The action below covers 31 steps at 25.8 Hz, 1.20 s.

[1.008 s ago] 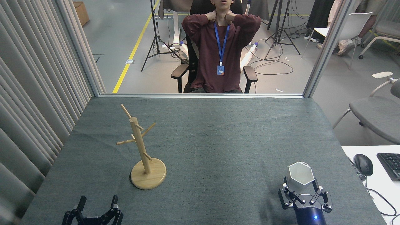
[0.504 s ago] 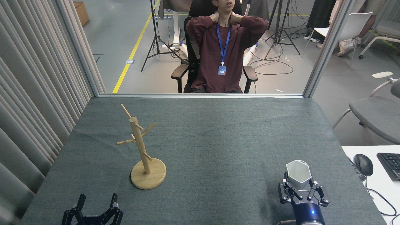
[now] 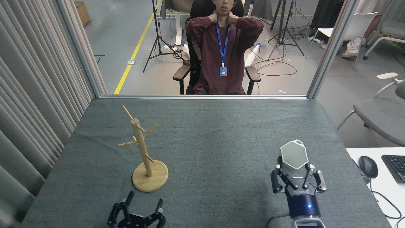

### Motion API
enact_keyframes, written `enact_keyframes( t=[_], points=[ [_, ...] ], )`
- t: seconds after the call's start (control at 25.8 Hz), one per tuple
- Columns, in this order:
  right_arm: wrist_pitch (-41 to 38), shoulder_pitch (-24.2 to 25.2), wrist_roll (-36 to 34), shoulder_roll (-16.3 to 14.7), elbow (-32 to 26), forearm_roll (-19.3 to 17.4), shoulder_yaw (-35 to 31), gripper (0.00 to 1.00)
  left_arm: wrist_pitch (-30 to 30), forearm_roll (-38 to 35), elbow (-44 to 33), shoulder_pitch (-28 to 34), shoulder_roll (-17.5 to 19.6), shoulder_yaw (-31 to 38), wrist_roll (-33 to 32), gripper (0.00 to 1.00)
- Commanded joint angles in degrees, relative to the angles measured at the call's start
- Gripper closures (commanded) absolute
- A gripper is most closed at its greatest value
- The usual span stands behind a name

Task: Hang cup on storage rack
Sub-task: 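Lift the cup with the right gripper and carry it toward the center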

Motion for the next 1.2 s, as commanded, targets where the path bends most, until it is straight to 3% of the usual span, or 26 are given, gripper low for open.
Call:
enact_keyframes(
  t=[0.0, 0.16, 0.31, 0.5, 0.74, 1.16],
  points=[
    [0.6, 2.3, -0.3, 2.6, -5.2, 2.2, 5.1, 0.38, 0.6, -5.9, 2.3, -2.6, -2.1, -6.2, -0.2, 0.01],
    [0.6, 4.5, -0.3, 7.0, -7.9, 7.9, 10.9, 0.38, 0.6, -12.2, 5.0, -5.5, -5.3, -9.1, -1.3, 0.01],
    [0.7, 5.6, -0.4, 9.6, -8.1, 12.6, 15.3, 0.38, 0.6, -13.3, 6.4, -6.9, -7.0, -11.0, -1.6, 0.01],
    [2.9, 5.6, -0.4, 9.7, -8.1, 13.5, 20.9, 0.37, 0.6, -13.4, 6.0, -7.2, -7.2, -12.6, -1.8, 0.01],
    [2.4, 9.2, -0.4, 9.8, -8.0, 16.6, 22.9, 0.36, 0.6, -13.3, 5.9, -7.1, -7.1, -12.9, -1.7, 0.01],
    [3.0, 13.6, -1.0, 8.8, -7.7, 17.8, 25.8, 0.35, 0.6, -13.1, 5.3, -7.1, -7.2, -12.9, -1.6, 0.01]
  ],
)
